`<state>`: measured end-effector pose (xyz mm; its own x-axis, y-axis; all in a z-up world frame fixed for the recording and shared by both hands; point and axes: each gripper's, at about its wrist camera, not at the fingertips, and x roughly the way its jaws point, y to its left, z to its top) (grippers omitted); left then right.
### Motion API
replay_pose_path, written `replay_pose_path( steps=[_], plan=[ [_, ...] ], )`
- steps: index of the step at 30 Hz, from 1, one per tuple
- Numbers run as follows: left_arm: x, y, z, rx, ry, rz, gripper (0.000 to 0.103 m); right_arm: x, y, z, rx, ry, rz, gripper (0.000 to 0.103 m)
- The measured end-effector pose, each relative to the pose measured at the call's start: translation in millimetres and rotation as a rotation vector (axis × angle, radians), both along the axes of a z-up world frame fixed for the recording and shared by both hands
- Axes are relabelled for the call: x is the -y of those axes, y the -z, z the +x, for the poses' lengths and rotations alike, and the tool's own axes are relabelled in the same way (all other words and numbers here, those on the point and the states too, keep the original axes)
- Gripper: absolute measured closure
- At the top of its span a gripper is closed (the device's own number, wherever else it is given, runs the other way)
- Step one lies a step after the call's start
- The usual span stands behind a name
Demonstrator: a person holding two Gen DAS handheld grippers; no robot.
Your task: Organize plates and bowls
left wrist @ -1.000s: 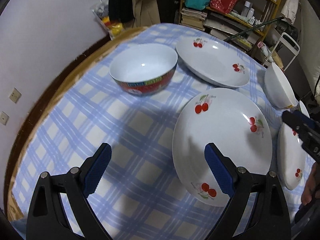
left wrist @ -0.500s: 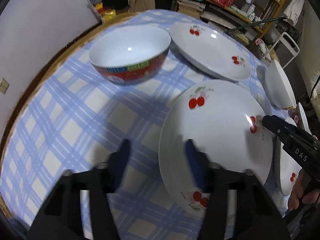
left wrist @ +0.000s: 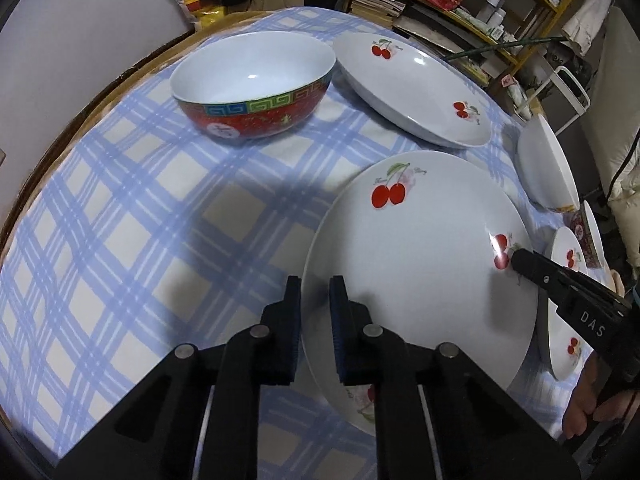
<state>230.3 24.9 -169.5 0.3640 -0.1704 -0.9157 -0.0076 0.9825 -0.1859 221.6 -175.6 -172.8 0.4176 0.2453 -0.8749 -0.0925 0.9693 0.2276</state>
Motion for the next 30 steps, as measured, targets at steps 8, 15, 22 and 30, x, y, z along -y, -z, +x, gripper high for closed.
replay_pose_path(
  steps=[8, 15, 22, 30],
  plan=[
    [0.7, -8.9, -26.2, -0.030, 0.039, 0.008, 0.090, -6.9, -16.6, -27.3, 0.018, -0.010, -0.036, 0.091],
    [1.3, -23.3, -48.6, -0.027, 0.081, -0.036, 0.089, -0.1, -35.2, -54.5, 0.029, 0.011, -0.037, 0.091],
    [17.7, -28.6, -69.6, -0.032, 0.148, -0.004, 0.089, 12.0, -29.3, -89.9, 0.015, 0.069, -0.029, 0.091],
    [34.0, -3.8, -71.8, -0.132, 0.200, 0.028, 0.088, 21.9, -10.9, -119.1, 0.001, 0.114, -0.035, 0.091]
  ],
)
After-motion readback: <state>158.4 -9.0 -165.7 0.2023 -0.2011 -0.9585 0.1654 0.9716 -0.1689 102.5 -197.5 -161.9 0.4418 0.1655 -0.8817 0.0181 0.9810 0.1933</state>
